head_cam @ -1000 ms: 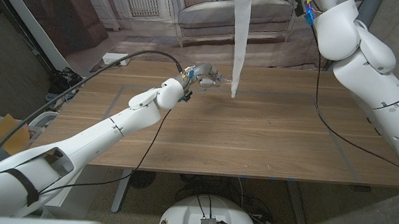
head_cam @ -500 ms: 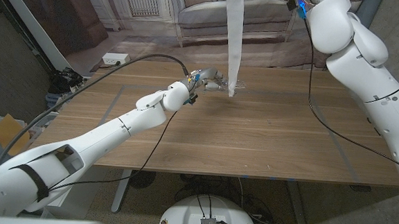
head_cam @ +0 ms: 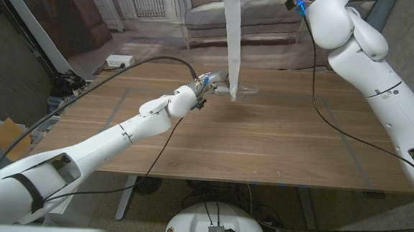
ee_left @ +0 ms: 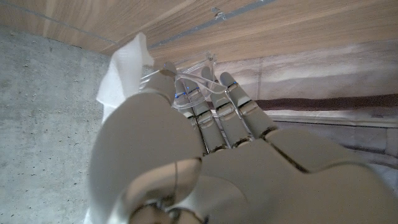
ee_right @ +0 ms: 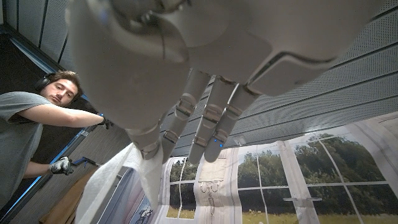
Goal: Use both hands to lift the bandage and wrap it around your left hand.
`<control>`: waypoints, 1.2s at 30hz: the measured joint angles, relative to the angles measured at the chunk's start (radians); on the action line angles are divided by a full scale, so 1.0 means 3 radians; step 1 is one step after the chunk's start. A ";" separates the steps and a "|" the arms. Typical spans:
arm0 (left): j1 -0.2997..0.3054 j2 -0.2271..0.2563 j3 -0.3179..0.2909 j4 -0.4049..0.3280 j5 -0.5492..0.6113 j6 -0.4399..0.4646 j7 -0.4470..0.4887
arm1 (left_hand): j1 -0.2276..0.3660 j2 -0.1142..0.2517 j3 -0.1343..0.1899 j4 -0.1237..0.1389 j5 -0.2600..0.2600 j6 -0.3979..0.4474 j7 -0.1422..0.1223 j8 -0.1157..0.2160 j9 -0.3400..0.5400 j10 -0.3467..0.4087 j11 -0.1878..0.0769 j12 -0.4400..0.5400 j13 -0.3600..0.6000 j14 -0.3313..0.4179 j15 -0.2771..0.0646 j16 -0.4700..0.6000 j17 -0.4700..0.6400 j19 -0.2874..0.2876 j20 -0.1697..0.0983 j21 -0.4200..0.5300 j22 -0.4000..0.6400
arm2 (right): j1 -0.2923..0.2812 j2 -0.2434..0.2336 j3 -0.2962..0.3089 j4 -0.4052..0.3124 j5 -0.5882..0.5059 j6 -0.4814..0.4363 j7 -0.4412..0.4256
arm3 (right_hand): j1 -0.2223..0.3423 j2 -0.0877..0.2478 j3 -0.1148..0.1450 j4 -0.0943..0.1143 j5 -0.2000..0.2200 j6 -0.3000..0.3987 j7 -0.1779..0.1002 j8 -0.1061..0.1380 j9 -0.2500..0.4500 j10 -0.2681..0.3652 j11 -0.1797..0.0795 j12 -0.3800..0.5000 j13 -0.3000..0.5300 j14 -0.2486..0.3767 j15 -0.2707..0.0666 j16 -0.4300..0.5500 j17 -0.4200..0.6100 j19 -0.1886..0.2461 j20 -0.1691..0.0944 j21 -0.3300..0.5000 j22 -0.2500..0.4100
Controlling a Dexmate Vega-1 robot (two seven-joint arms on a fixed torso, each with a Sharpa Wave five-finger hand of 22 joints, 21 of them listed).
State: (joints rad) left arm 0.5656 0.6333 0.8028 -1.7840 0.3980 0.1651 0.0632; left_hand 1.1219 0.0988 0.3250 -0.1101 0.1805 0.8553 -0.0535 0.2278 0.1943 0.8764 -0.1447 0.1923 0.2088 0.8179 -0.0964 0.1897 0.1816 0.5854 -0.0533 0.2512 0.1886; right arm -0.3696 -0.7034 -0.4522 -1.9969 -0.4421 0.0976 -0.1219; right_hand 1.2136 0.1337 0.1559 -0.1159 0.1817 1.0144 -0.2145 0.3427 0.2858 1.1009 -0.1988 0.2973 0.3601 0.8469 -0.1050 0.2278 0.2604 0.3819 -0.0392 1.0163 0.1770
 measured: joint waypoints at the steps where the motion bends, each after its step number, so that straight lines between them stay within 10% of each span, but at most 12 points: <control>1: 0.0008 0.0007 -0.0003 -0.0015 0.0003 0.0004 0.0003 | 0.0000 0.0000 0.0000 0.0000 0.0000 0.0000 0.0000 0.0000 0.0000 0.0000 0.0000 0.0000 0.0000 0.0000 0.0000 0.0000 0.0000 0.0000 0.0000 0.0000 0.0000 | 0.0009 0.0002 -0.0007 0.0011 -0.0002 0.0003 0.0004 | 0.0000 0.0000 0.0000 0.0000 0.0000 0.0000 0.0000 -0.0011 0.0000 0.0000 0.0000 0.0000 0.0000 0.0000 0.0000 0.0000 0.0000 0.0000 0.0000 -0.0012 0.0000; 36: 0.0293 0.0300 -0.0198 -0.0504 -0.0003 0.0110 0.0115 | 0.0000 0.0001 0.0013 -0.0014 0.0000 0.0013 -0.0013 -0.0001 -0.0003 0.0006 -0.0006 0.0000 0.0001 0.0000 0.0000 0.0000 0.0000 0.0000 0.0000 0.0000 0.0000 | 0.0024 -0.0072 0.0016 0.0369 0.0048 0.0095 0.0090 | 0.0001 -0.0001 0.0000 0.0000 0.0000 0.0037 0.0001 -0.0029 0.0000 0.0026 -0.0026 -0.0004 -0.0001 0.0000 0.0000 0.0000 0.0000 0.0018 -0.0018 -0.0050 0.0000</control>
State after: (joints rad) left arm 0.6534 0.7231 0.7434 -1.9353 0.3971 0.1983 0.0976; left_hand 1.1219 0.0990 0.3288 -0.1145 0.1805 0.8592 -0.0574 0.2275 0.1934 0.8783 -0.1465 0.1923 0.2091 0.8179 -0.0964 0.1897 0.1818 0.5855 -0.0534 0.2512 0.1885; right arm -0.3625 -0.7251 -0.4473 -1.8861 -0.4276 0.1262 -0.0950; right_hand 1.2139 0.1334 0.1559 -0.1159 0.1817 1.0254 -0.2143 0.3341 0.2859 1.1086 -0.2066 0.2961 0.3598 0.8468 -0.1050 0.2278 0.2605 0.3872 -0.0447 1.0013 0.1771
